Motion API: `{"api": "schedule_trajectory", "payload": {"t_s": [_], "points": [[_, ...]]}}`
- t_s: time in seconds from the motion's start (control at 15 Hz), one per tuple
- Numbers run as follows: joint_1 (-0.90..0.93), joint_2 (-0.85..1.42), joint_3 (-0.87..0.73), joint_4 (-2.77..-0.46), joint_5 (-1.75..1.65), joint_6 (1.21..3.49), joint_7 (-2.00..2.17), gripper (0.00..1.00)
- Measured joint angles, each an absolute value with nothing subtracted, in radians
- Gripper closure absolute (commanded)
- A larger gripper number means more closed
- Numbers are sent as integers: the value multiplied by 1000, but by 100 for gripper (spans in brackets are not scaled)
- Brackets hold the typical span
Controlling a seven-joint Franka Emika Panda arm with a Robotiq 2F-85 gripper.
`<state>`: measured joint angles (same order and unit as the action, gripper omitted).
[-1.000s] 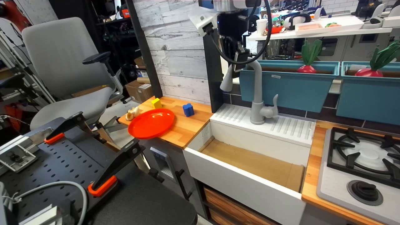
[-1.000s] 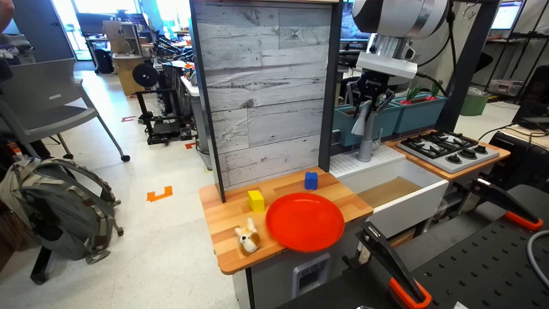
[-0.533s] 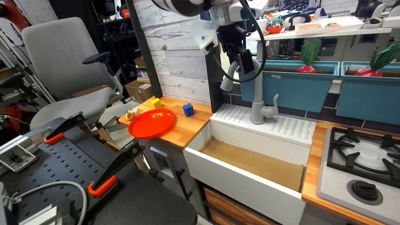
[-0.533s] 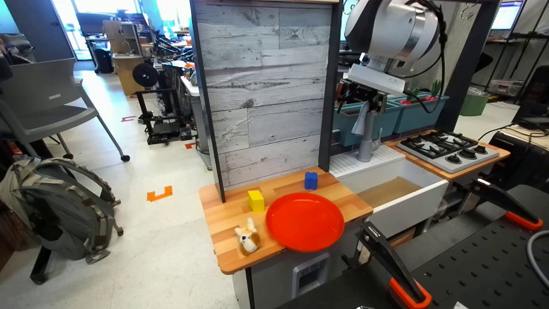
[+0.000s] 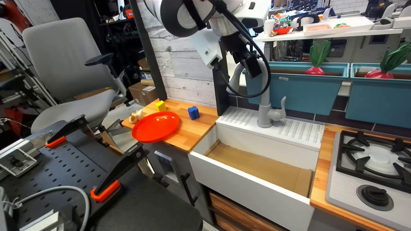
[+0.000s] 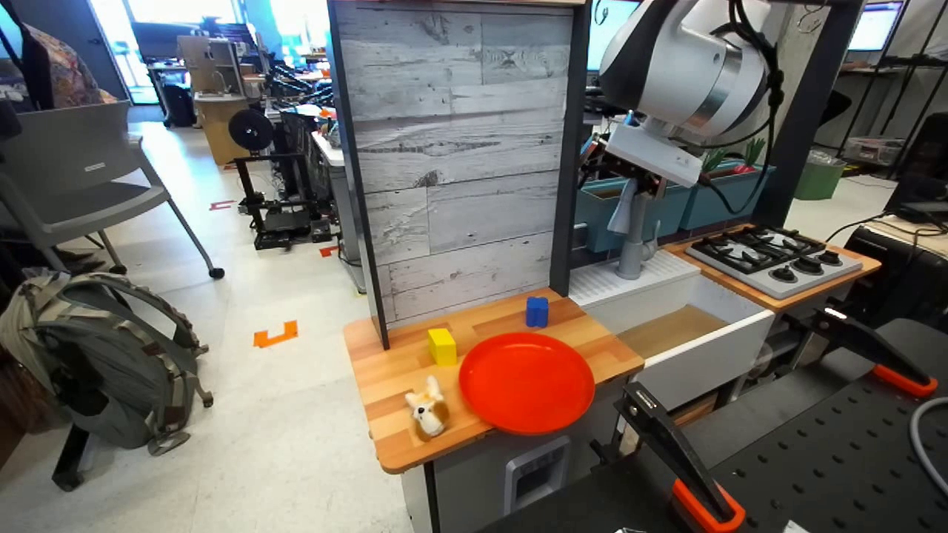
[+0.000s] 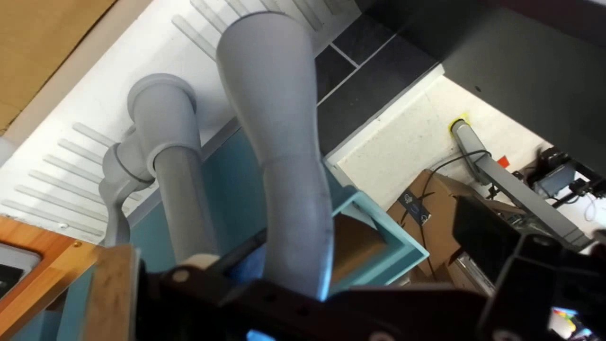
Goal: Turn the faucet to the left
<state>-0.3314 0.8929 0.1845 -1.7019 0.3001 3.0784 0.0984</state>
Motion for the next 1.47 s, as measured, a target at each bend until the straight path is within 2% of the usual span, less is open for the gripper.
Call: {"api": "schedule_trajectory", "payload": {"t_s": [0.6,1.13,1.47], "points": [[-497,874,353,-1850,215,3270,-26,0],[-522,709,359,-2053,145,3285,-13,0],[-477,547,352,-2210,113,3220,-9,0]]}}
